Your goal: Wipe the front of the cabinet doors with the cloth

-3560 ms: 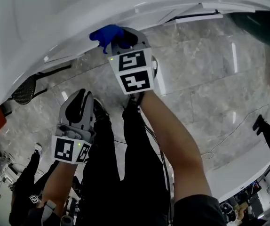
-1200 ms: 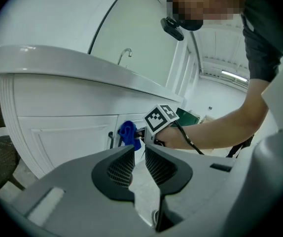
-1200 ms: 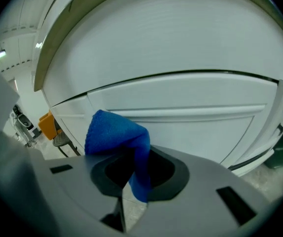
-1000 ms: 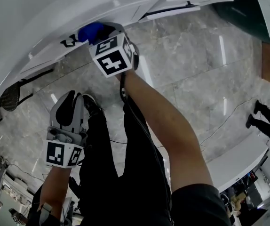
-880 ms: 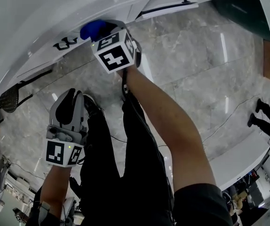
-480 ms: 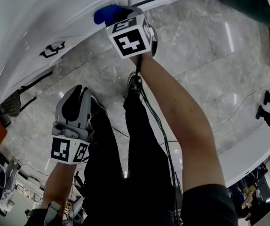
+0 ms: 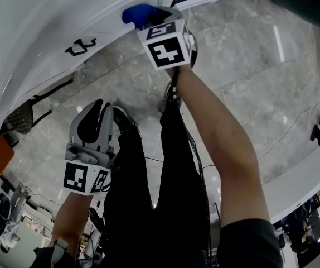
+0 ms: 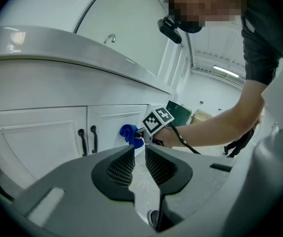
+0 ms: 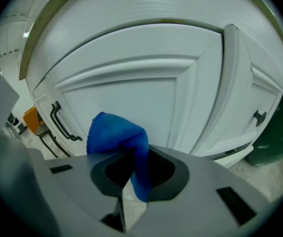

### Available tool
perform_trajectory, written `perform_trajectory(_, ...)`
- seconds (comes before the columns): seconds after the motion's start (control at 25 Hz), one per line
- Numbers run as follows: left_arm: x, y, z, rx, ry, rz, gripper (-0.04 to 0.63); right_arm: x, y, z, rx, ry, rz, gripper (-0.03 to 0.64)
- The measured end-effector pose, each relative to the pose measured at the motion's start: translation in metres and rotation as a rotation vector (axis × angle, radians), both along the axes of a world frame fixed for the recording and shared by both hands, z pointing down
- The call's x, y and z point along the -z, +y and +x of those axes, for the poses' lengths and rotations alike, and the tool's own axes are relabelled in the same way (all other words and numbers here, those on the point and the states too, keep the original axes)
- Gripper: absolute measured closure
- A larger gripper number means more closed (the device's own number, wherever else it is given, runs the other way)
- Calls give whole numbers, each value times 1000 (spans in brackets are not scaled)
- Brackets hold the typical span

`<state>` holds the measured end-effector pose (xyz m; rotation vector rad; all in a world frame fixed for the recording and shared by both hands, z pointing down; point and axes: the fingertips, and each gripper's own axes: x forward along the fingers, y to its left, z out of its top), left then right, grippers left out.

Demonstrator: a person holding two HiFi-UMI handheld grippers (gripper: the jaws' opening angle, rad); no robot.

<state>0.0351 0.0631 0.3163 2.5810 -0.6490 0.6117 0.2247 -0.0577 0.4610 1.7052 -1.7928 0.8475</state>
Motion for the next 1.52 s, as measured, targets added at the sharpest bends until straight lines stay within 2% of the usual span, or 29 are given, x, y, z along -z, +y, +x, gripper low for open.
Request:
perform_trajectory(0.32, -17, -21, -77, 35, -40, 6, 526, -35, -4, -111, 81, -61, -14, 560)
perform_trajectory(0.44, -22, -21, -95, 61, -51, -3, 526, -45, -14, -135, 102, -71, -23, 560)
perform_trajectory(0.56, -29, -21, -102, 80, -59, -16, 526, -52, -22, -140, 102, -79, -36, 558)
perform_trajectory(0.72, -39, -20, -97, 99, -59, -35, 526, -54, -30, -134, 139, -81, -39, 558)
perform_trajectory(0.84, -46, -14, -78, 87, -55, -46, 526, -57, -28, -120, 171, -66, -41, 558)
perform_trajectory(1.0, -49, -8, -44, 70, -41, -55, 526, -63, -22, -77, 126, -78, -56, 560)
perform_trajectory(1.32, -54, -1, 20, 34, -28, -63, 526, -72, -9, 25, 42, -26, -75, 560)
perform_trajectory(1.4, -53, 2, 27, 26, -30, -64, 526, -68, -6, 40, 31, -6, -71, 558)
perform_trajectory(1.52, -49, 4, 26, 17, -30, -64, 526, -68, -3, 40, 30, -7, -74, 560)
